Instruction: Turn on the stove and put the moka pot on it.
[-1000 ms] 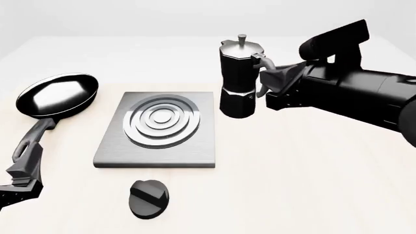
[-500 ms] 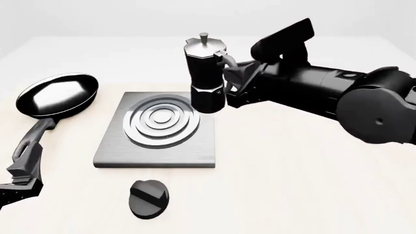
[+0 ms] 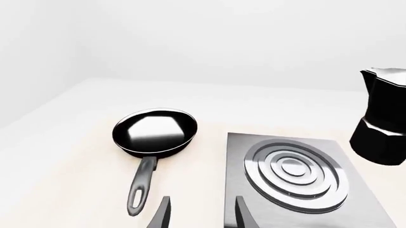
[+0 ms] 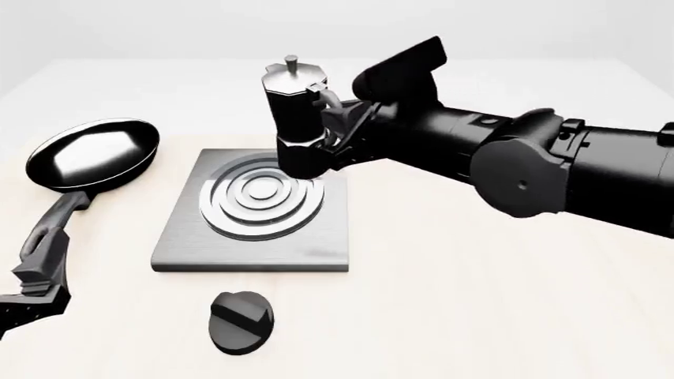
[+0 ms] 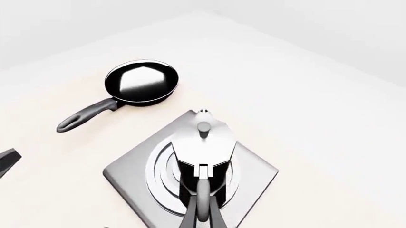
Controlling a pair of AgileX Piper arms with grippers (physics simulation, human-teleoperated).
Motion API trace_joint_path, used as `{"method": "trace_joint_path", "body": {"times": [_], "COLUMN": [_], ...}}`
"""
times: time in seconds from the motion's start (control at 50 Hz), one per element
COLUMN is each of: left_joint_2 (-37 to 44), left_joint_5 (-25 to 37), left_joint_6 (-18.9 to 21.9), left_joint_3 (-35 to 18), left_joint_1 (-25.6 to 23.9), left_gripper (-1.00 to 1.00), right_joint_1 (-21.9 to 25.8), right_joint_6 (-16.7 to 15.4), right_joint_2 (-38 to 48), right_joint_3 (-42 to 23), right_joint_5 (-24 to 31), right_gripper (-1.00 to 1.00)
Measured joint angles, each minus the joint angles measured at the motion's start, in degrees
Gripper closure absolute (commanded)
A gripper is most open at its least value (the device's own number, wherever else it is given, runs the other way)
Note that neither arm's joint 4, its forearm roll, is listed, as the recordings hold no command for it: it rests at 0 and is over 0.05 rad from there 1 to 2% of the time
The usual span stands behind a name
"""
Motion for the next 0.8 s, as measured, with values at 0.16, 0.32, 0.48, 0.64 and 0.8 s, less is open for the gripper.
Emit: {"method": "trace_joint_path", "body": {"times": [0.16, 0.32, 0.48, 0.64, 0.8], "left_joint_2": [0.60, 1.17, 2.04, 3.29, 5.04], "left_joint_5": [-0.46, -0.89, -1.56, -2.58, -4.00], "left_joint_6": [-0.15, -0.31, -0.40, -0.43, -0.53], "left_joint_3": [0.00, 0.00, 0.00, 0.00, 0.00], "left_joint_1": [0.08, 0.21, 0.29, 0.28, 0.36], "left_gripper": [-1.00, -1.00, -1.00, -1.00, -1.00], "right_joint_1": [0.38, 0.83, 1.24, 1.54, 1.87], "right_joint_6": [0.39, 0.78, 0.83, 1.21, 1.77], "right_joint_2": [2.88, 5.68, 8.79, 11.87, 14.66], "right_joint_3": [-1.61, -3.30, -4.69, -5.83, -7.14], "right_joint_5": [-1.79, -3.28, -4.86, -6.54, -8.00], "right_gripper": [1.00, 1.00, 1.00, 1.00, 1.00]}}
